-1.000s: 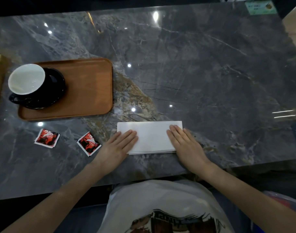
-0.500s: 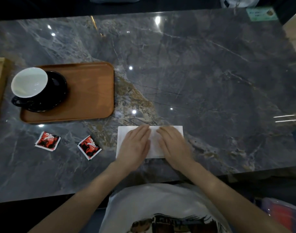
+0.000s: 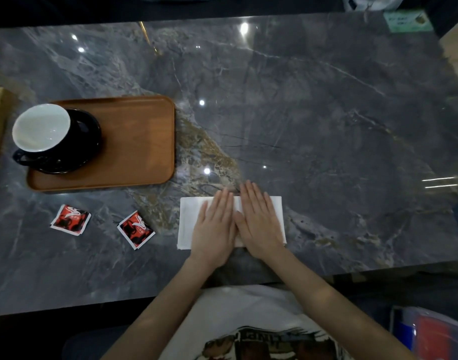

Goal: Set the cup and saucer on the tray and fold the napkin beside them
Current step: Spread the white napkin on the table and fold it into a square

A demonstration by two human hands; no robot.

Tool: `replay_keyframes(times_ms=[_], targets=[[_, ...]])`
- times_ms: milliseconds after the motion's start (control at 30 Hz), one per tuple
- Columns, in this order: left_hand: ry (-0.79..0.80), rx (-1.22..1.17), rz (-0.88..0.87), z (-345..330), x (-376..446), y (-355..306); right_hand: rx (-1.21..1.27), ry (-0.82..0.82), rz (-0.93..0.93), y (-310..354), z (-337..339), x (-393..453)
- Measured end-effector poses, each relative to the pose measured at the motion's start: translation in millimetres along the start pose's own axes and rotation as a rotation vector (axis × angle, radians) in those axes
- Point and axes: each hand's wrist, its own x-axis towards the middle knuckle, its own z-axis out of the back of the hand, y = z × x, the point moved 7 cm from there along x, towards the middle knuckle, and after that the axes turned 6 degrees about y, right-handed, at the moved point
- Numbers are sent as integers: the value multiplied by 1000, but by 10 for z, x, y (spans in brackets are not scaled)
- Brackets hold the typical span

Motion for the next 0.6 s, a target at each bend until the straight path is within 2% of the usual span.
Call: replay_keyframes(times_ms=[133, 267, 367, 467, 533, 600], targets=[[-18, 55, 148, 76, -167, 458, -155, -11, -88, -260, 33, -87], [-26, 54, 143, 100, -217, 546, -155, -31, -271, -582, 138, -197], [-31, 63, 155, 85, -218, 551, -172, -80, -332, -444, 221, -209], [-24, 49, 165, 79, -219, 549, -92, -100, -94, 141, 209, -78], [-25, 63, 172, 73, -208, 552, 23, 29, 71, 557, 21, 22], [-25, 101, 172, 51, -209, 569, 7, 90, 139, 778, -145, 81]])
